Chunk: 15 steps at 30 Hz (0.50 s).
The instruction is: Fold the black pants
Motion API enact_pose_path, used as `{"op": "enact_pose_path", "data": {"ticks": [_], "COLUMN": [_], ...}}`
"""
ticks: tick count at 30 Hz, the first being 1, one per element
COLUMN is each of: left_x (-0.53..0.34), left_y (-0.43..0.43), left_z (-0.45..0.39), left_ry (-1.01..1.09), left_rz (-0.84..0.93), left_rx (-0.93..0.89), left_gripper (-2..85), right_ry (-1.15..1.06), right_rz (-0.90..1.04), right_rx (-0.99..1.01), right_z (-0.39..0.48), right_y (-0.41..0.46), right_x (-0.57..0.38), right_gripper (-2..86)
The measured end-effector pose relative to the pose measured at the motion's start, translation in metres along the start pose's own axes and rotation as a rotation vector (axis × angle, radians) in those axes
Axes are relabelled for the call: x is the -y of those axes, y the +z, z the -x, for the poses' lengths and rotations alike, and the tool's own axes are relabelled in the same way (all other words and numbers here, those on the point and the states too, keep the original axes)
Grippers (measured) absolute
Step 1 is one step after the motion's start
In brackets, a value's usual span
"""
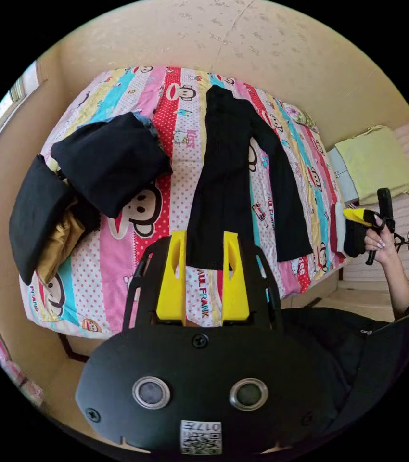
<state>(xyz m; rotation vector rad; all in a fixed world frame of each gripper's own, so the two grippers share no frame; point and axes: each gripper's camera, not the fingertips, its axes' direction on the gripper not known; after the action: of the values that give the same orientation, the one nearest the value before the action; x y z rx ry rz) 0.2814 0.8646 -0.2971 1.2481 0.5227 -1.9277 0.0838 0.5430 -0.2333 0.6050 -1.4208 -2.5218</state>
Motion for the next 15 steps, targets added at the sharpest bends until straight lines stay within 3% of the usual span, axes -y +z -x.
{"op": "enact_pose_path", "data": {"ticks": [3, 5, 9, 12, 15], "left_x": [0.015, 0.026, 0.045, 0.056, 0.063], "left_y": [0.048, 0.075, 0.114, 0.129, 0.133], "left_z": [0.055, 0.084, 0.134, 0.16, 0.177], "left_ry": [-0.083, -0.102, -0.101, -0.133, -0.182], "left_rz": [-0.013, 0.065, 0.205, 0.222, 0.188], "left_rx": [-0.202, -0.282, -0.221, -0.2, -0.205], "left_gripper": [11.5, 11.9, 12.4, 12.5, 12.3], "right_ry": [0.148, 0.202, 0.311, 0.413, 0.498], "right_rz": [0.131, 0.106, 0.069, -0.02, -0.044], "right_rx": [-0.069, 0.039, 0.142, 0.197, 0.131], "right_z": [-0.062, -0.094, -0.138, -0.159, -0.169], "right_y": [0.032, 0.034, 0.049, 0.066, 0.089], "right_x": [0.001, -0.006, -0.024, -0.041, -0.059], "right_gripper": [11.5, 11.7, 11.5, 11.1, 10.6]}}
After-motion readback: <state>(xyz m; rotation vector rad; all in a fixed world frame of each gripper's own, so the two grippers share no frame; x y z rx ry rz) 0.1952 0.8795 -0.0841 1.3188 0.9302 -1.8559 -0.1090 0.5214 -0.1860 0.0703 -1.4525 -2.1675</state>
